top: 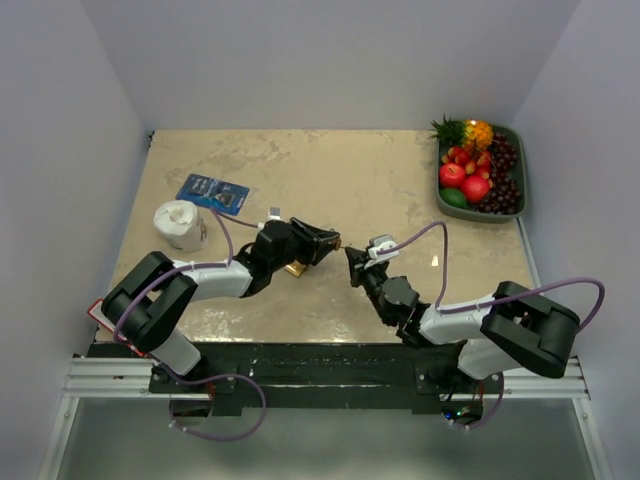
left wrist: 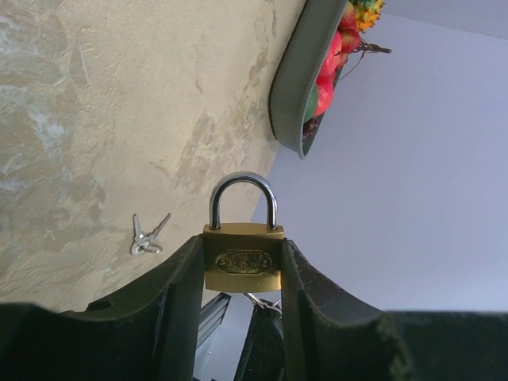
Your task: Unlock with the key
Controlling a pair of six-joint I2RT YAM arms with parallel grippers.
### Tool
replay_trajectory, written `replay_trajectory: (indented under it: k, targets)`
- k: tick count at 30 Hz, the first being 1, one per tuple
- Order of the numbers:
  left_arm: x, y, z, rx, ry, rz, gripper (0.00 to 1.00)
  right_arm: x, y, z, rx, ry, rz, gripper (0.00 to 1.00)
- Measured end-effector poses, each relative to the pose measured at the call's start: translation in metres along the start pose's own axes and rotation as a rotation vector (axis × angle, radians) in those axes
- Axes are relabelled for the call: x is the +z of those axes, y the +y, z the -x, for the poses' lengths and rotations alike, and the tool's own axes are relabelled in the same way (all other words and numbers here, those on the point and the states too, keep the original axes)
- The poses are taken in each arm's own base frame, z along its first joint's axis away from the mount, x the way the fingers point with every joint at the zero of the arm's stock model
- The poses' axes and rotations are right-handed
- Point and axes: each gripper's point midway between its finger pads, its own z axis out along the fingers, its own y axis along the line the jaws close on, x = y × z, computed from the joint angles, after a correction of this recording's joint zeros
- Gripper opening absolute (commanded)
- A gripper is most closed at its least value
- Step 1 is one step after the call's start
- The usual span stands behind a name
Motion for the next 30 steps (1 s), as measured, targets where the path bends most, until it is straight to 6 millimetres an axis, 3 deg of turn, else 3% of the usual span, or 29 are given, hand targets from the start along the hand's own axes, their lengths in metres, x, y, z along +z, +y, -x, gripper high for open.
replay_trajectory:
  k: [9, 30]
  targets:
    - [-0.001, 0.002, 0.000, -0.020, 0.001, 0.005, 0.00, 0.002, 0.002, 0.004, -0.001, -0.027, -0.007, 0.00]
    - [-0.003, 0.011, 0.003, -0.069, -0.010, 0.016, 0.00, 0.008, 0.006, -0.008, -0.069, -0.032, -0.046, 0.00]
